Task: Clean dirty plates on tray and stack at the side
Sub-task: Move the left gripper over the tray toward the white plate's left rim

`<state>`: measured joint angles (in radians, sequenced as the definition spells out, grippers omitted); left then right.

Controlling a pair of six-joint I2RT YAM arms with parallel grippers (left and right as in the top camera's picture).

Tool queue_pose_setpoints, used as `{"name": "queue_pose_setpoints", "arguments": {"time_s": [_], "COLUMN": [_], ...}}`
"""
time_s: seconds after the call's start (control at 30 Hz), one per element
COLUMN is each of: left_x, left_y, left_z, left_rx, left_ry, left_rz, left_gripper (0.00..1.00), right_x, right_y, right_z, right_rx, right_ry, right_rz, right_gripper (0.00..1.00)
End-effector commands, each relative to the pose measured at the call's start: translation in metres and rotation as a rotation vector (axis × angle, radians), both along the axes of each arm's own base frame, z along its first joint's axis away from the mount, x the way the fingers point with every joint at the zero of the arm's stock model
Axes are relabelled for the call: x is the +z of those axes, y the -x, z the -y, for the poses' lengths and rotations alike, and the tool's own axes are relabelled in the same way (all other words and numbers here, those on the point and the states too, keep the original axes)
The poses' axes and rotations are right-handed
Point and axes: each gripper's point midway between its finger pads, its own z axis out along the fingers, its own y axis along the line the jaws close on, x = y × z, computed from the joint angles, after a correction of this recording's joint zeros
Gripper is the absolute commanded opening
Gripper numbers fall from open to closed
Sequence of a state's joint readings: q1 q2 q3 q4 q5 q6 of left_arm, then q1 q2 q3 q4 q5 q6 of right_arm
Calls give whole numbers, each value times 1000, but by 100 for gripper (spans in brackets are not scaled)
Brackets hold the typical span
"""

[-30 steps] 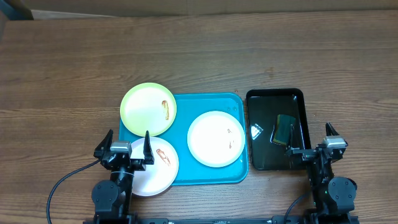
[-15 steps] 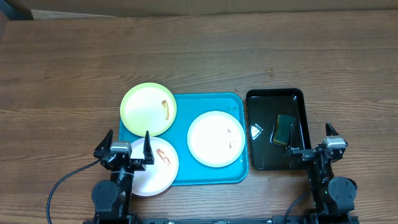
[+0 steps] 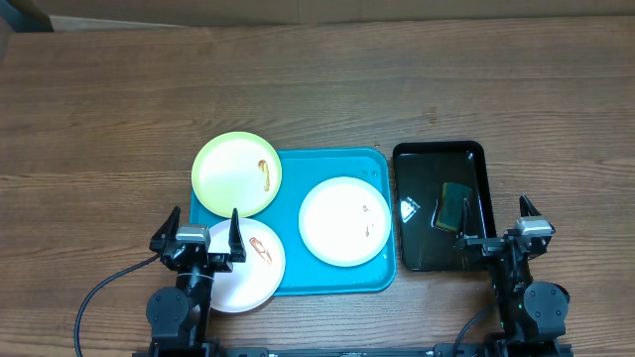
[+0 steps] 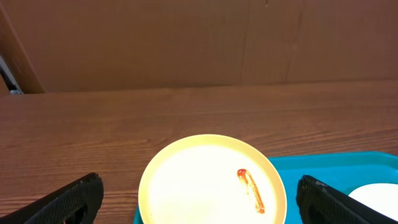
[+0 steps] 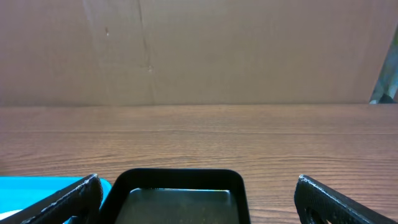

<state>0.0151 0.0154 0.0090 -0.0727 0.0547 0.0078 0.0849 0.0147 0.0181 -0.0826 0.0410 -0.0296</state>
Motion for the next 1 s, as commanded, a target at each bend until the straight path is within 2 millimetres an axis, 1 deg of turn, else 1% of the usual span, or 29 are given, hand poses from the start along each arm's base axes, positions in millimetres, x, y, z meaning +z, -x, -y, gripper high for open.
{"name": "queue_pose_setpoints", "arguments": {"time_s": [0.0,0.8,0.87,0.97], "left_x": [-1,0,8,25], "left_y": [0,0,0,2], "left_z": [-3,-1,1,5], "left_rx": [13,3,-6,-28], "left_ry": [-19,-5,7,81], "left_rz": [1,3,35,61], "left_gripper": [100,100,100,100], "right_x": [-2,-2,-2,-2], "right_y": [0,0,0,0], "right_z": [3,3,3,3], "right_rx": [-16,-16,-16,-16], "right_ry": [-4,-4,-4,-4], "right_rz": [5,5,5,5], "right_gripper": [100,100,100,100]}}
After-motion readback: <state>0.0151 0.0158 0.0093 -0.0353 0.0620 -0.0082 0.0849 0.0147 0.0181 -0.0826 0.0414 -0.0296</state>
